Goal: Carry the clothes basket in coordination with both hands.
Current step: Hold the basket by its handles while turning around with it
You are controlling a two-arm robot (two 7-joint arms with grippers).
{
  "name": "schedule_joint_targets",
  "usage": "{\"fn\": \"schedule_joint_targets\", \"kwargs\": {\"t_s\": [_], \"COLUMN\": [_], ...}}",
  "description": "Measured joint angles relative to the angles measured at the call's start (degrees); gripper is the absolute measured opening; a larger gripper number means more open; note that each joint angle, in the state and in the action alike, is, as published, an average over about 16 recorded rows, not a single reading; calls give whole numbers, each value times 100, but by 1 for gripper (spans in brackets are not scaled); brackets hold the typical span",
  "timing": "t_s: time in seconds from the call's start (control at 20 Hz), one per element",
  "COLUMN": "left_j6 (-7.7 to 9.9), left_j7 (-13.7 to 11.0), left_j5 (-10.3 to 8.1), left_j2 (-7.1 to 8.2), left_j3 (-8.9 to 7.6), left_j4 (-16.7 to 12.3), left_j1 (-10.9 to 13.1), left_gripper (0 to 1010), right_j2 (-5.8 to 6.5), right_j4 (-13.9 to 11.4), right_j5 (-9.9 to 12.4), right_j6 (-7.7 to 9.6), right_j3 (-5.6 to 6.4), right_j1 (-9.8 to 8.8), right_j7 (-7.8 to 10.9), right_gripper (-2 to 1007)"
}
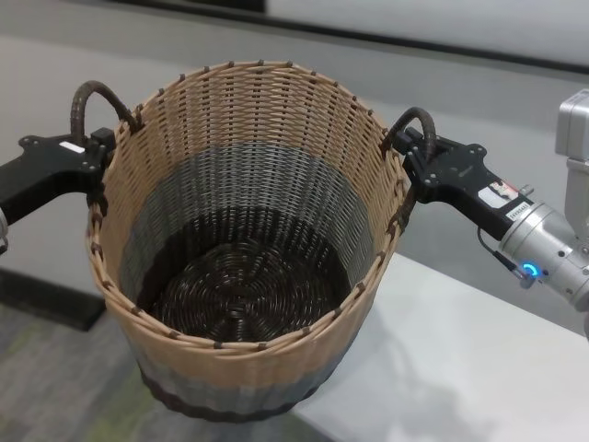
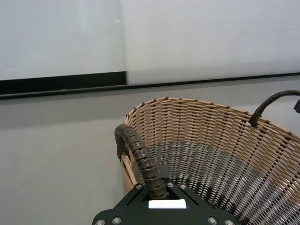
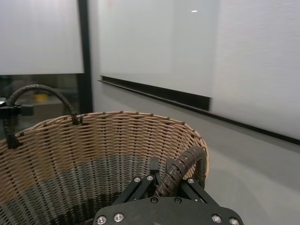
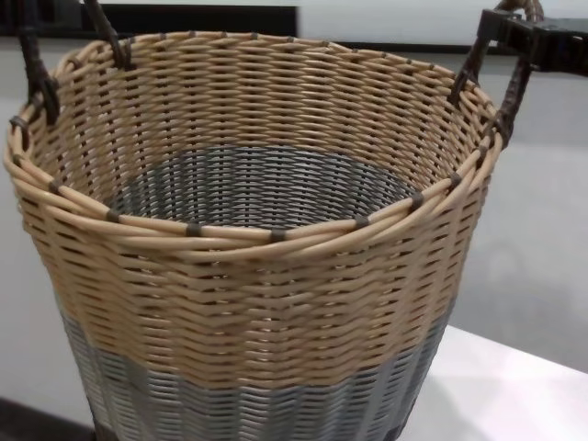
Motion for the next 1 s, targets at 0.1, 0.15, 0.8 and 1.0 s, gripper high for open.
{"fn": "schedule_joint_targets", "kwargs": {"t_s": [0.1,0.15,0.8,1.0], "left_j6": [0,1,1,1], "left_j7": [0,0,1,1], "left_j5": [-1,-1,-3,-3], "left_j2": [-1,-1,-2,-2], "left_j3": [0,-1,0,0], "left_j4": [0,0,0,0], "left_j1": [0,0,0,0], "left_gripper": [0,0,0,0], "right_j2": [0,0,0,0], "right_j4": [0,0,0,0], "right_j5": [0,0,0,0], "right_j6": [0,0,0,0], "right_j3": [0,0,0,0], "right_j1": [0,0,0,0], "right_j7": [0,0,0,0], "right_gripper": [93,93,93,93]}}
